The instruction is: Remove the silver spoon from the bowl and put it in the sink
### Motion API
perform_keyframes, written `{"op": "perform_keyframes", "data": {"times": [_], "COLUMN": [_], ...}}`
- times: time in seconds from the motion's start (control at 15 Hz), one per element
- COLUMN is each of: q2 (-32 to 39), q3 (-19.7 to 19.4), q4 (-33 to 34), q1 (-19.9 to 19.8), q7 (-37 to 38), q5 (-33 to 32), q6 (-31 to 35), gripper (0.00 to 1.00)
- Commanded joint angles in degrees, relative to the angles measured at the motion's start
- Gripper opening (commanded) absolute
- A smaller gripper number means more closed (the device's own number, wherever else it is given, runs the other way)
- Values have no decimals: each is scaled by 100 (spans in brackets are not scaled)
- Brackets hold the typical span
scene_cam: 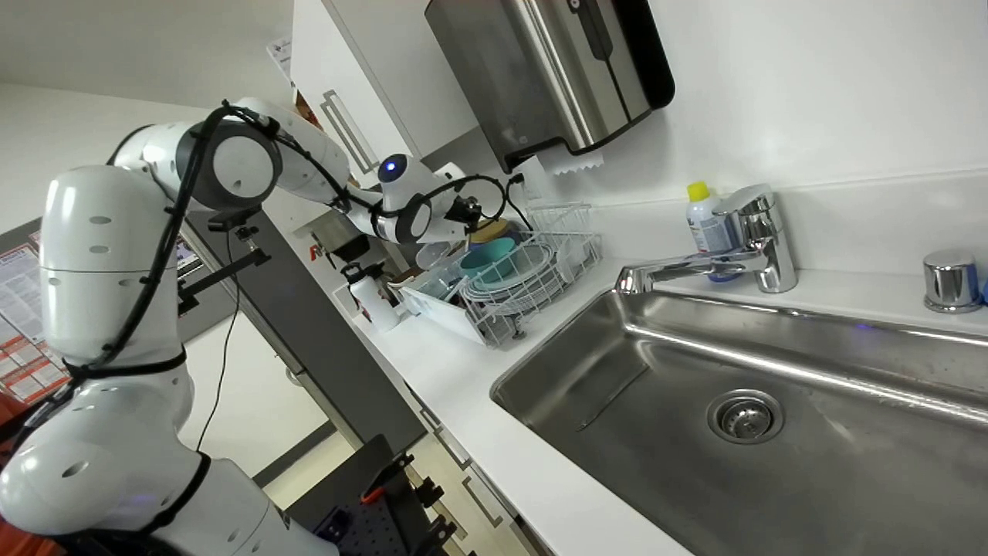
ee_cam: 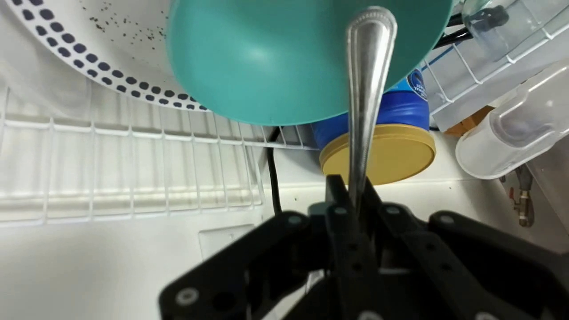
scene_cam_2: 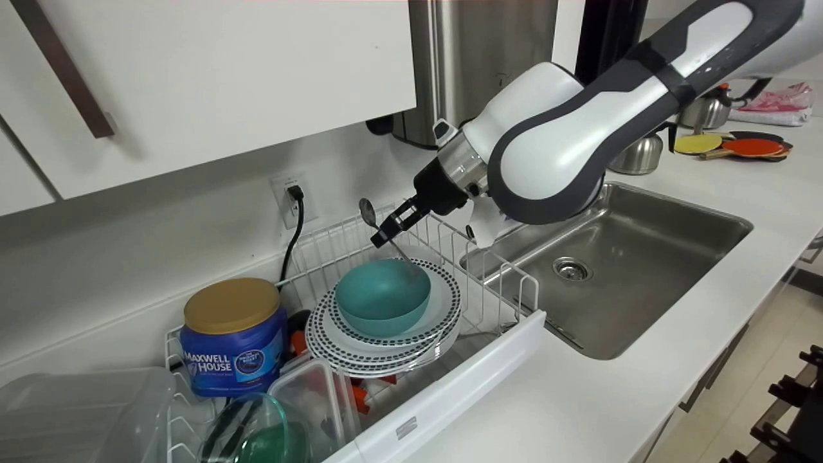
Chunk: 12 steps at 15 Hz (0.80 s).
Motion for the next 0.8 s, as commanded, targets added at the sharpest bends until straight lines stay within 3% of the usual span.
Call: {"op": "perform_keyframes", "data": {"times": [0.0,0.33,0.73], "q2": [-561,-1381,-2925], "q3": [562,710,251], "q4": [-879,-1683,-2542], "q1": [-635,-964,-786], "q7": [99,315,641], "q5": [141,276,1001], "q6": [441,727,473], "gripper": [2,2,2]}}
